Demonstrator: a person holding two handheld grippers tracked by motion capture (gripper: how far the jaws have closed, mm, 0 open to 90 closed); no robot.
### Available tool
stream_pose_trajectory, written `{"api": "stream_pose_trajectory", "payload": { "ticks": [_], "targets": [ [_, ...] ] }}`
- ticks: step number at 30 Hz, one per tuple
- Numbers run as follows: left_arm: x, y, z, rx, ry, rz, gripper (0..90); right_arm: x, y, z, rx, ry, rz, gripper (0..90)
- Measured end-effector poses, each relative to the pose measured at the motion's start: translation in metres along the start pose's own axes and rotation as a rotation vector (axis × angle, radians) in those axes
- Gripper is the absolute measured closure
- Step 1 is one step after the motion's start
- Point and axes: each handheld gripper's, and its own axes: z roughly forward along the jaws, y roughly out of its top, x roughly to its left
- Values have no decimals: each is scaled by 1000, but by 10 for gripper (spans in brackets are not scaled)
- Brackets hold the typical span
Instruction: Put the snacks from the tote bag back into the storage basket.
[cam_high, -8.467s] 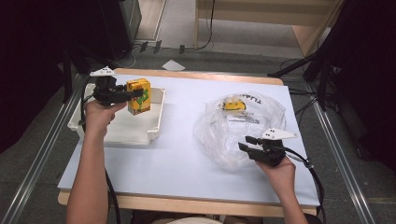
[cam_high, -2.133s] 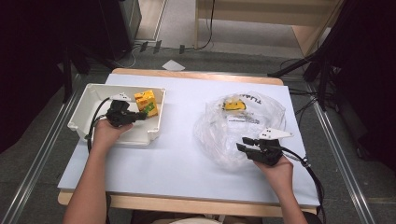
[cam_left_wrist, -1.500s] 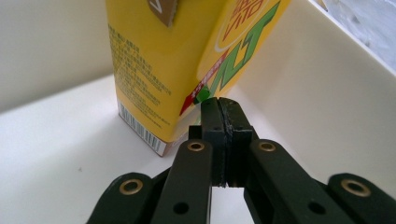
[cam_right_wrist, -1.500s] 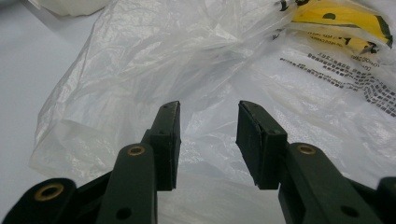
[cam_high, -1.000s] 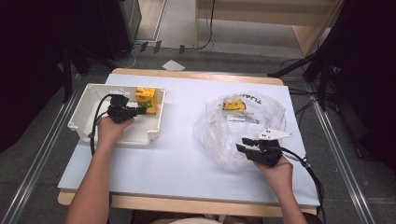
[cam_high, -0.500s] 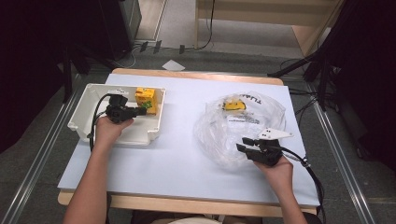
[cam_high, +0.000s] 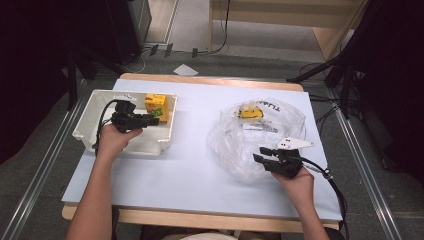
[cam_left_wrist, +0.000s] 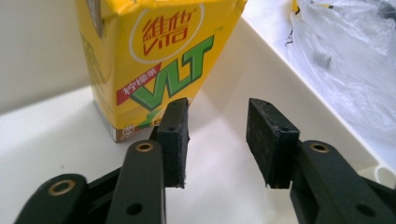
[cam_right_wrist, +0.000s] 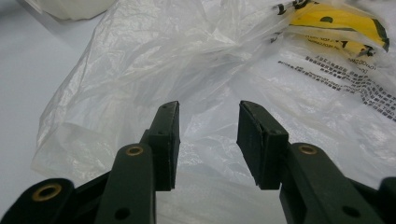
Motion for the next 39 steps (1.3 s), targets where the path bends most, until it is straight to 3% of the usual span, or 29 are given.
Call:
{"api": "stream_pose_trajectory", "payload": {
  "ticks": [9, 18, 39],
  "targets": [
    [-8, 4, -1, -6, 3, 5, 527, 0, 0, 0, -1, 1, -1, 604],
    [-24, 11, -8, -41, -24, 18, 508, 0, 0, 0, 1, 2, -2, 602],
    [-66, 23, -4, -24, -32, 99, 480, -2, 2, 2, -11, 7, 6, 576]
  ]
}}
